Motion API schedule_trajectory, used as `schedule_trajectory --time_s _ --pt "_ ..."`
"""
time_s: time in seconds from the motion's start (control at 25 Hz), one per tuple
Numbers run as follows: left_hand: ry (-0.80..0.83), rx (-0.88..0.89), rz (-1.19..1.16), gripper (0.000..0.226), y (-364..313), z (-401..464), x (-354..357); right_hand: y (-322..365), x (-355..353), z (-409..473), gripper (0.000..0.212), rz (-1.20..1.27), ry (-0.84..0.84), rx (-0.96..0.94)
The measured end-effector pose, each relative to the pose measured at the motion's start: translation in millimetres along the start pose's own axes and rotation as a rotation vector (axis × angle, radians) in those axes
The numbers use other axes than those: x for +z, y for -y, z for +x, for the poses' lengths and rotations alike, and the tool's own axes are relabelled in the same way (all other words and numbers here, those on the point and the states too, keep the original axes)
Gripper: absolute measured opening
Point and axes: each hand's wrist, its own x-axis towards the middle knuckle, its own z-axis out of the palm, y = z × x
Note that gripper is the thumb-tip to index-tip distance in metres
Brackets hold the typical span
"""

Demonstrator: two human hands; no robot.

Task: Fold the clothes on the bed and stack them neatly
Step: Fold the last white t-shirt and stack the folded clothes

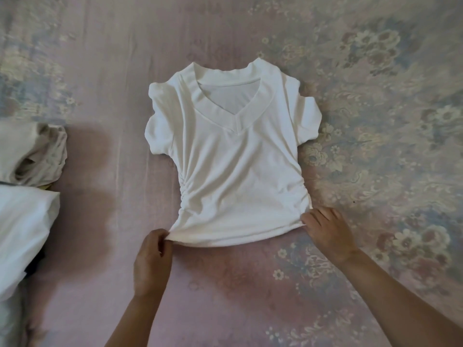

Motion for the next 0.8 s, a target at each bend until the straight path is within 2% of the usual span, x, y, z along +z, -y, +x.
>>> schedule_trajectory --time_s 0.08,0.12,0.2,0.28,0.36,0.44,0.52,0.56,0.64,0.72,0.8 --pt "0.013 0.037 0.077 0.014 4 -4 0 -9 -3 -15 0.015 -0.056 0.015 -0.098" --pt "0.021 0.133 0.169 0.013 7 -9 2 -11 -3 -24 0.016 -0.08 0.089 -0.165" --pt "-0.05 0.368 0.311 0.008 8 -15 9 -9 -4 -35 0.024 -0.102 0.232 -0.236" --pt "-0.174 0.648 0.388 0.012 0 -17 17 -5 1 -40 0.026 -0.087 0.195 -0.252" --pt "-0.13 1.028 0.418 0.004 -9 -24 29 6 6 -37 0.032 -0.045 0.146 -0.307" --pt "-0.028 1.243 0.391 0.01 -18 -29 42 16 9 -31 0.035 -0.041 0.144 -0.366" --pt "0.041 1.267 0.427 0.027 -30 -34 50 19 10 -26 0.046 -0.098 0.216 -0.387" --pt "0.109 1.22 0.47 0.046 -34 -36 51 20 10 -23 0.053 -0.129 0.251 -0.366" --pt "0.208 1.109 0.532 0.08 -40 -37 48 19 7 -18 0.053 -0.165 0.228 -0.291" --pt "0.244 1.171 0.56 0.084 -38 -41 44 16 2 -14 0.035 -0.185 0.168 -0.289" --pt "0.241 1.292 0.615 0.071 -33 -43 39 8 -5 -19 0.016 -0.212 0.134 -0.37"
